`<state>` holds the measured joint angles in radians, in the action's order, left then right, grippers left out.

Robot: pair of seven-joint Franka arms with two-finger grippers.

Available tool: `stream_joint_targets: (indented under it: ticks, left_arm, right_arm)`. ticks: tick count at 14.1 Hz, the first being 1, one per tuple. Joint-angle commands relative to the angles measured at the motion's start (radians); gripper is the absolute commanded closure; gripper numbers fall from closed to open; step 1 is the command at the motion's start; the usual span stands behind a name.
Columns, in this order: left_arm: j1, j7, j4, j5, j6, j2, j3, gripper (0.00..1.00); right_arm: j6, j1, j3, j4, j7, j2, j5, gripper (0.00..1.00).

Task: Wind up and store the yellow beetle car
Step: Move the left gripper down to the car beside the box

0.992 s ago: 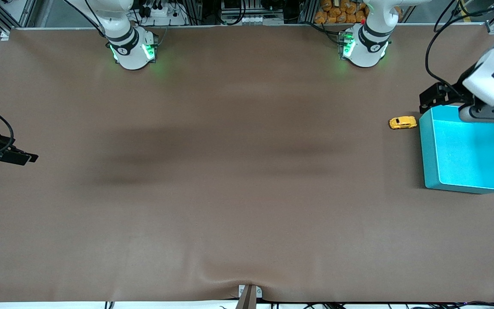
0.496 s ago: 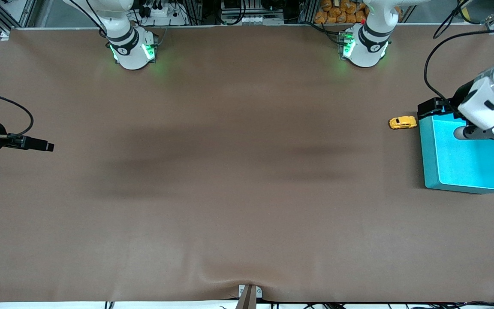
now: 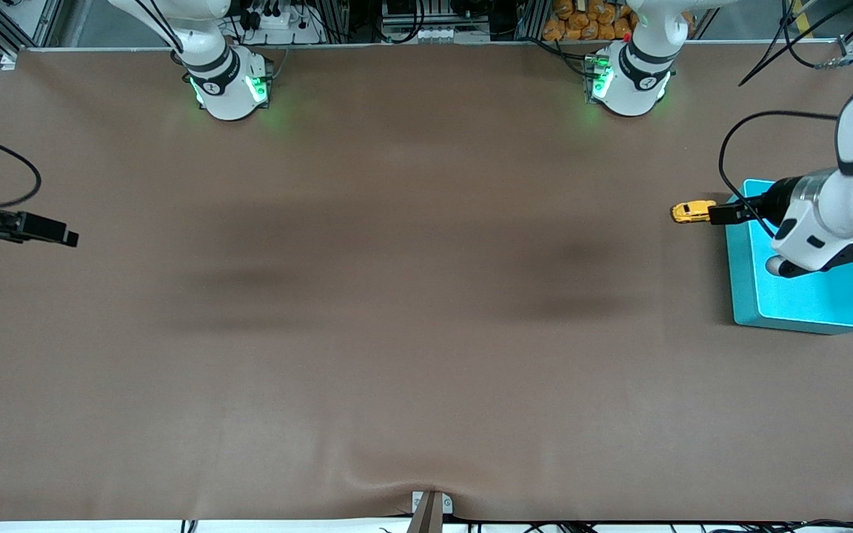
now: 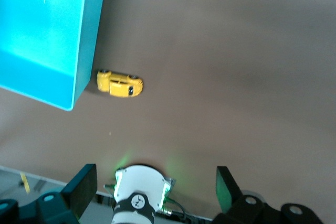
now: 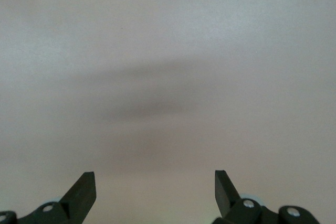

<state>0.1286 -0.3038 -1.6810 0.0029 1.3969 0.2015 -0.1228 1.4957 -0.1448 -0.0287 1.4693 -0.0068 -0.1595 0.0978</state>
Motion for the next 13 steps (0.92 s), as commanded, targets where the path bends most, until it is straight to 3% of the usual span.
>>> stream_joint_targets:
  ticks: [1,4,7,11,13]
  left_arm:
    - [0.081,-0.073,-0.115,-0.015,0.023,-0.031,-0.009,0.0]
    - [0.111,-0.185,-0.323,-0.017,0.16,-0.109,-0.009,0.0]
    - [0.153,-0.231,-0.507,-0.018,0.307,-0.187,-0.011,0.0]
    - [0.239,-0.236,-0.649,-0.049,0.45,-0.247,-0.011,0.0]
    - [0.275,-0.3,-0.661,-0.05,0.502,-0.247,-0.011,0.0]
  right_arm:
    - [0.049,0.004,0.004,0.153,-0.015,0.162,0.017,0.0]
    - [0.057,0.036,0.015,0.207,-0.015,0.225,0.014,0.0]
    - [0.073,0.074,0.046,0.212,-0.013,0.23,0.005,0.0]
    - [0.08,0.183,0.166,0.16,-0.015,0.203,0.006,0.0]
    - [0.081,0.189,0.168,0.152,-0.015,0.202,0.003,0.0]
